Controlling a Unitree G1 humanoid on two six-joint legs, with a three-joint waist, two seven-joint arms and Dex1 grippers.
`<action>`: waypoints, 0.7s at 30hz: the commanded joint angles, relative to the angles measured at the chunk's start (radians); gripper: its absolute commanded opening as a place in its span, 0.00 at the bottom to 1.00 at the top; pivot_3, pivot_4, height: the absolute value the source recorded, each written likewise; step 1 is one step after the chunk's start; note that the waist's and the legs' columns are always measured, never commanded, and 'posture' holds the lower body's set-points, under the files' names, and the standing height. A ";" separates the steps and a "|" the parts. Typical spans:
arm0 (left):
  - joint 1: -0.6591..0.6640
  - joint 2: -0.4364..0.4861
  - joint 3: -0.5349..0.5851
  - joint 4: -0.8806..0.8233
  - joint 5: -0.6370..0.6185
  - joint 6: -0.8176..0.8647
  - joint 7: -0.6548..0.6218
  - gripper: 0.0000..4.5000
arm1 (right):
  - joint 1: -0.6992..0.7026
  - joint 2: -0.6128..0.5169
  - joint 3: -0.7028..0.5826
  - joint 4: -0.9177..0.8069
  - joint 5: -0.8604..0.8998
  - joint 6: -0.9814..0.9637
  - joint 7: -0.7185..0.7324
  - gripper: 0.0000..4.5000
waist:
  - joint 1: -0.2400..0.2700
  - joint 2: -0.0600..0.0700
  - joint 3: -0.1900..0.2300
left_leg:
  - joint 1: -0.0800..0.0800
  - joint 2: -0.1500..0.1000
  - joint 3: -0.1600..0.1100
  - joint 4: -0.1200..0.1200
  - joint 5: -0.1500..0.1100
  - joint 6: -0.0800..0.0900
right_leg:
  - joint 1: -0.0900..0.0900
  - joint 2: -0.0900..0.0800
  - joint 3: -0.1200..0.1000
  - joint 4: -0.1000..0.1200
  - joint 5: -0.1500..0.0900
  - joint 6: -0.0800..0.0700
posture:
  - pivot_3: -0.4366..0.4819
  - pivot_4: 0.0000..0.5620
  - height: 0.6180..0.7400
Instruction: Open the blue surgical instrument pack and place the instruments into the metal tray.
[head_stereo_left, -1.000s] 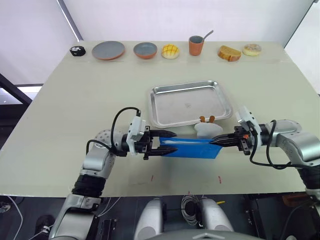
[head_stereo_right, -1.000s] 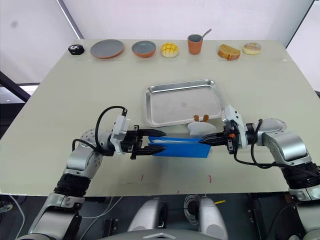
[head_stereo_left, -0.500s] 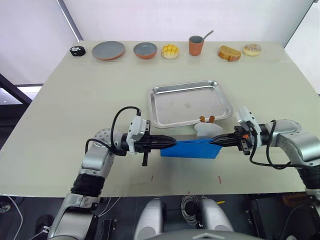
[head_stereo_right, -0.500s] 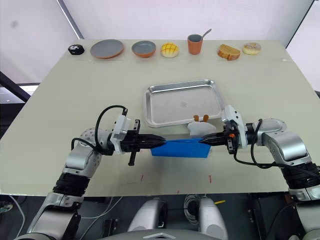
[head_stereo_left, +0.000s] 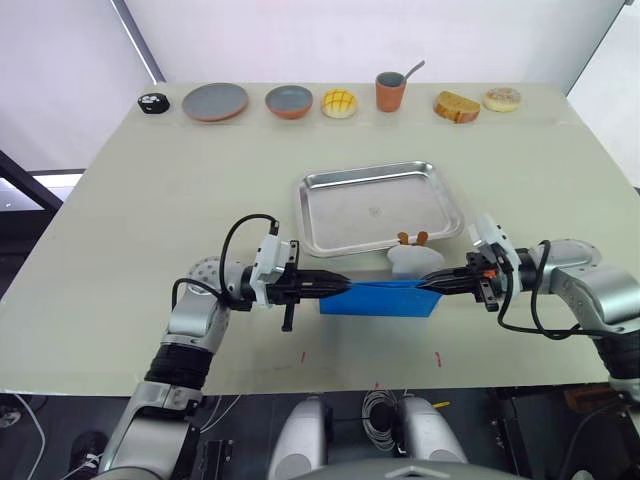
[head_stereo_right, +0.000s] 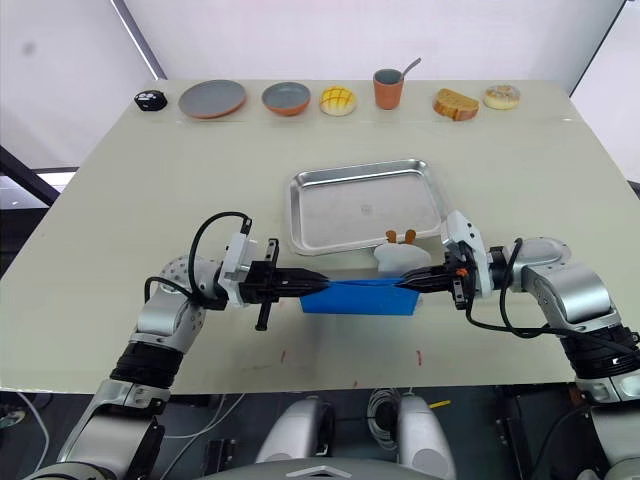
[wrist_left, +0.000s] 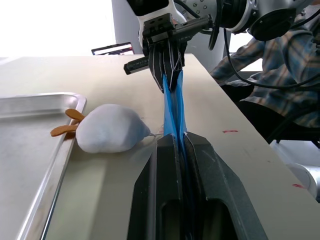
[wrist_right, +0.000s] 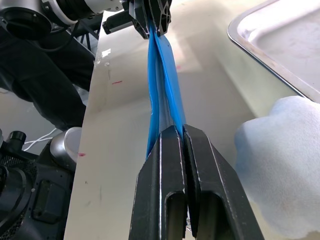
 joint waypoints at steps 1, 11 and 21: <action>0.022 0.007 0.011 0.058 0.030 -0.022 0.007 0.02 | 0.008 -0.001 0.008 0.000 -0.022 -0.003 -0.001 0.00 | 0.000 0.000 0.000 | 0.000 0.000 0.000 0.000 0.000 0.000 | 0.000 0.000 0.000 0.000 0.000 0.000 | 0.48 0.27 1.00; 0.020 0.000 0.008 0.072 0.032 -0.052 0.021 0.02 | 0.008 0.000 0.011 0.001 -0.028 -0.011 0.004 0.00 | 0.000 0.000 -0.001 | 0.000 0.000 0.000 0.000 0.000 0.000 | 0.000 0.000 0.000 0.000 0.000 0.000 | 0.48 0.27 1.00; 0.016 0.000 0.004 0.029 0.031 -0.067 0.031 0.00 | -0.012 -0.051 -0.032 -0.055 0.048 0.107 0.036 0.20 | 0.003 0.001 0.000 | 0.000 0.000 0.000 0.000 0.000 0.000 | 0.000 0.000 0.000 0.000 0.000 0.000 | 0.48 0.27 1.00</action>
